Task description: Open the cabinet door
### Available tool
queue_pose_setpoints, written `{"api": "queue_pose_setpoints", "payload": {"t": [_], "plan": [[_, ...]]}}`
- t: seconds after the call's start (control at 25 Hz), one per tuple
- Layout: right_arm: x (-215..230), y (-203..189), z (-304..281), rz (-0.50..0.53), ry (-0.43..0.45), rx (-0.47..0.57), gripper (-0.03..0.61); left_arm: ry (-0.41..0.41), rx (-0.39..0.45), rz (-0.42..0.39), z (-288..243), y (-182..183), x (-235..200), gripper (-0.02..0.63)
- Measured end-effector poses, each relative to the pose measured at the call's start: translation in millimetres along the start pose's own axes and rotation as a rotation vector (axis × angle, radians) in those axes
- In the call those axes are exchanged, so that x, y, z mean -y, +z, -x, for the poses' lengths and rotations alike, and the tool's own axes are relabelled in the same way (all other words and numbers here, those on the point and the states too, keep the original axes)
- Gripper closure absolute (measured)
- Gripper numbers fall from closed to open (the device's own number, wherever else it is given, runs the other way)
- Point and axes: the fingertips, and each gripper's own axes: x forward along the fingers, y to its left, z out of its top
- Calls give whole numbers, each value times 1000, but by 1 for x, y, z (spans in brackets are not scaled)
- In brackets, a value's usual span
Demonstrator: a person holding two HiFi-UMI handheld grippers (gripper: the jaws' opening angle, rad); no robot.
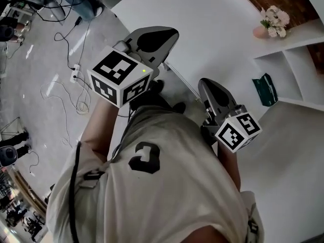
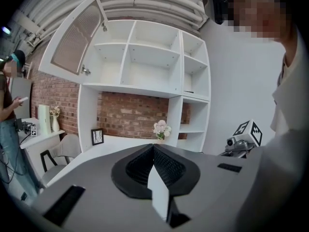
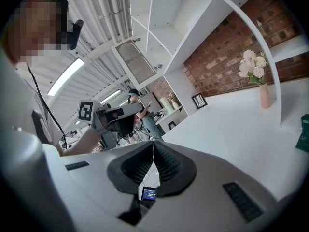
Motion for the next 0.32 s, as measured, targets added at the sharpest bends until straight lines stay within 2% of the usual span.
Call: {"api": "queue_pose_setpoints", "payload": {"t": [0.32], "plan": [[-21,7,-59,19,-12,-11,548,6,39,-17,30,4,-62,597]]}}
